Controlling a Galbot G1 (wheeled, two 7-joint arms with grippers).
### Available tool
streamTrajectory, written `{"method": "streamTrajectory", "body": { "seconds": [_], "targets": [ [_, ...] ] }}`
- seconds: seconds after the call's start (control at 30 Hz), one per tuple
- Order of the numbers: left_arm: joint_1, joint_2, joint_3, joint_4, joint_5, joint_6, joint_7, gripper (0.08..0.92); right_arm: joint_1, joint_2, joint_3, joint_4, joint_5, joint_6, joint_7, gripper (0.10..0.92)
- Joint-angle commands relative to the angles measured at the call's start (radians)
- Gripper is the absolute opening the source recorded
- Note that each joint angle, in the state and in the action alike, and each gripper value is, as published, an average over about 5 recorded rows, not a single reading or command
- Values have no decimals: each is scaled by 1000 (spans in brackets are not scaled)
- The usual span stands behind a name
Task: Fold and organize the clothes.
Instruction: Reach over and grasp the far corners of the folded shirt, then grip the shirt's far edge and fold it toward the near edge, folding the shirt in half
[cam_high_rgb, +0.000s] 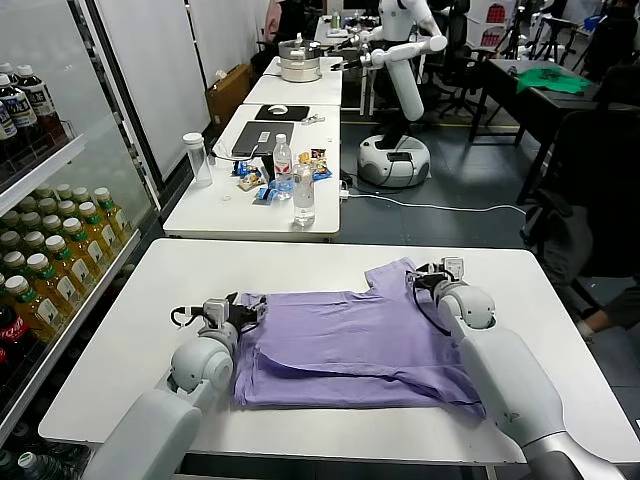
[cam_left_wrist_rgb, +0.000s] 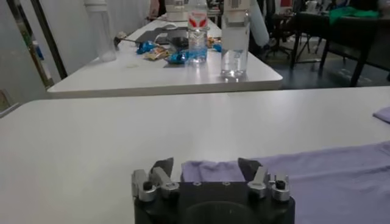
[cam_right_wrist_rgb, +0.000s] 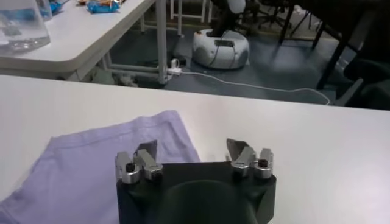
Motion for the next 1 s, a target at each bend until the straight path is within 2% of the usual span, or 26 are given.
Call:
{"method": "streamTrajectory", "body": {
  "seconds": [0.03, 0.3, 0.53, 0.67, 1.0],
  "targets": [
    [33, 0, 3, -14, -16, 5, 2, 564, 17, 4, -12, -33, 10, -2, -14, 543],
    [44, 0, -3, -12, -36, -1, 8, 330, 5, -6, -14, -19, 16, -1, -31, 318],
    [46, -1, -7, -23, -48, -52, 19, 135, -25, -26, -11, 77, 19, 1, -37, 134],
    [60, 10, -19, -61, -57, -100, 23, 86, -55, -49, 3, 158, 25, 3, -37, 112],
    [169, 53, -61, -237, -85, -160, 27, 84, -206, -147, 102, 413, 61, 6, -31, 112]
  ]
}}
